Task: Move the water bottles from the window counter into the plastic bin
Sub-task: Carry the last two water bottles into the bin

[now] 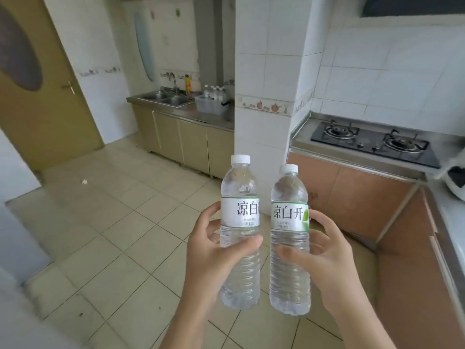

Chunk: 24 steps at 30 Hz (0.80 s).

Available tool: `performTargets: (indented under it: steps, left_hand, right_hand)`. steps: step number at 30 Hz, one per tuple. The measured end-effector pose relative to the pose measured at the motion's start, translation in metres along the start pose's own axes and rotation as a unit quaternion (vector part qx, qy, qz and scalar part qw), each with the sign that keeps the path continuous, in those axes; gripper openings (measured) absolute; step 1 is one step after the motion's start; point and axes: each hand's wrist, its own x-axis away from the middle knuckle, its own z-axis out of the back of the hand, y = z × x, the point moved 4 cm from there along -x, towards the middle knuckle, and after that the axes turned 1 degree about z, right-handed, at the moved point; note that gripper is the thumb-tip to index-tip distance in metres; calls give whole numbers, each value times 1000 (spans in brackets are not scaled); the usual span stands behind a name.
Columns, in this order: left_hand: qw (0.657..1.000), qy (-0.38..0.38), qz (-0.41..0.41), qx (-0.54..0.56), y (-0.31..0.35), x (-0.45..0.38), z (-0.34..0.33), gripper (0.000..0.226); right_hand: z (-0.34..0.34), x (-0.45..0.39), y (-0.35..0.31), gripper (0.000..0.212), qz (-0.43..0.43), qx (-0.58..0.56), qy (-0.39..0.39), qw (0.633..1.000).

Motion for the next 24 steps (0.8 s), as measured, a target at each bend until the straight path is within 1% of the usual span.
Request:
performTargets:
  steps: [5, 11, 16, 21, 24]
  left_hand:
    - [1000, 9, -8, -6, 7, -92, 38, 74]
    - [999, 33, -9, 0, 5, -185, 64, 76]
    - [998, 67, -15, -5, -2, -264, 76, 75]
    - [994, 104, -10, -6, -13, -366, 83, 78]
    - [993, 120, -7, 0, -13, -427, 84, 79]
  right_hand:
    - [-73, -74, -9, 82, 2, -7, -17, 1000]
    - [-138, -165, -12, 80, 1, -6, -37, 999]
    - [-187, -242, -5, 82, -1, -16, -57, 998]
    - [-237, -342, 3, 83, -4, -27, -93, 995]
    - [-265, -405, 3, 76, -1, -29, -109, 994]
